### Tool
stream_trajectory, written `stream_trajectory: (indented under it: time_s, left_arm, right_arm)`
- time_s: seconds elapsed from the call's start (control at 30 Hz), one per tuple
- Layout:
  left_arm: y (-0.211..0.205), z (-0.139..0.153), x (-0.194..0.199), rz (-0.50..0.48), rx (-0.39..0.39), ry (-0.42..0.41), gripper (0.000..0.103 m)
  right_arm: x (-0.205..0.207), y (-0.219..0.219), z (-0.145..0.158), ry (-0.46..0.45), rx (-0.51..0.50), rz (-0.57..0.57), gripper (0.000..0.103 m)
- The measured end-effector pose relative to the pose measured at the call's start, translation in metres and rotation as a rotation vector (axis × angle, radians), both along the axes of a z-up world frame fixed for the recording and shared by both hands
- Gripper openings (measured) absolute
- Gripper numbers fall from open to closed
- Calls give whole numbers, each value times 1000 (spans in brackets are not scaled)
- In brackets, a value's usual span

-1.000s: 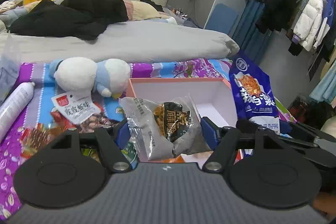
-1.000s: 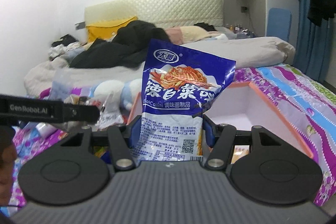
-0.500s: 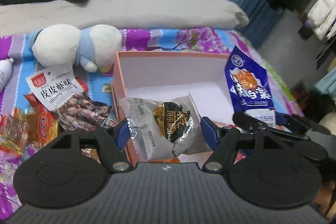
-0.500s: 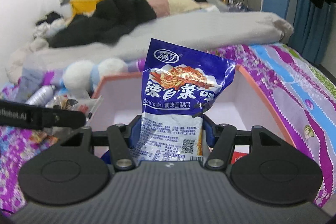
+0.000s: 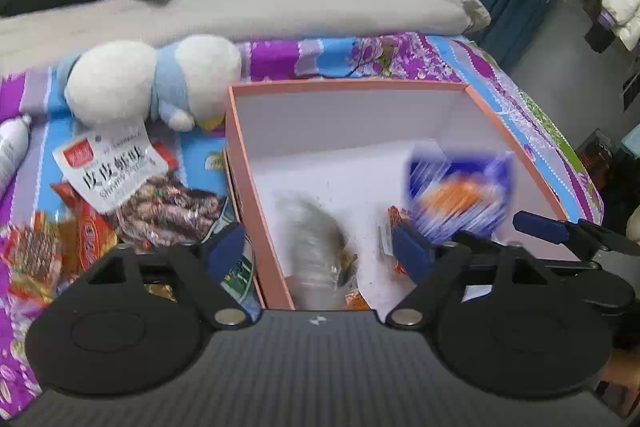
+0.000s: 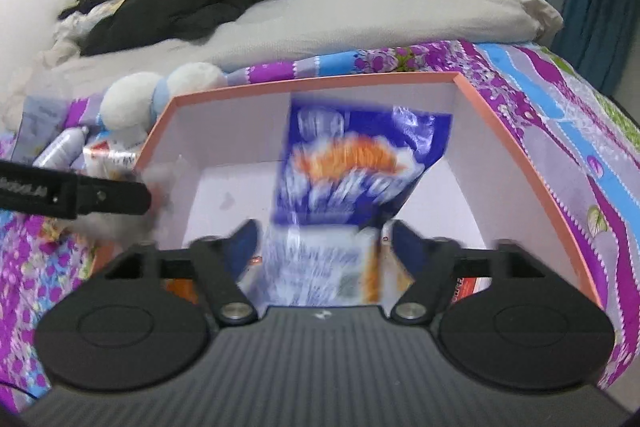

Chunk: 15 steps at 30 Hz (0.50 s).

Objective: Organize snacks
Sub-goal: 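Open both tools to drop the pastry and cabbage packet into the pink box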

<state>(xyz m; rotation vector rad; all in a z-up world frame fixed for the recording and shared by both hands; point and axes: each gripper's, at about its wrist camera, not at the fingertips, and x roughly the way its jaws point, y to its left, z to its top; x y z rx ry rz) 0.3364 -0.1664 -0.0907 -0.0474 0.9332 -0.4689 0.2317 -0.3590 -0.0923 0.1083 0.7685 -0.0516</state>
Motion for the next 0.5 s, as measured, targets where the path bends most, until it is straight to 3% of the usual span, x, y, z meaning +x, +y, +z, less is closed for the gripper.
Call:
stream_trajectory:
  time_s: [0.17, 0.5]
  left_arm:
    - [6, 9, -6, 3, -17, -33, 88]
    - [30, 36, -49, 21, -45, -179, 88]
  right_arm:
    - [-3, 5, 0, -2, -15, 20, 87]
    - [-29, 19, 13, -82, -15, 19, 87]
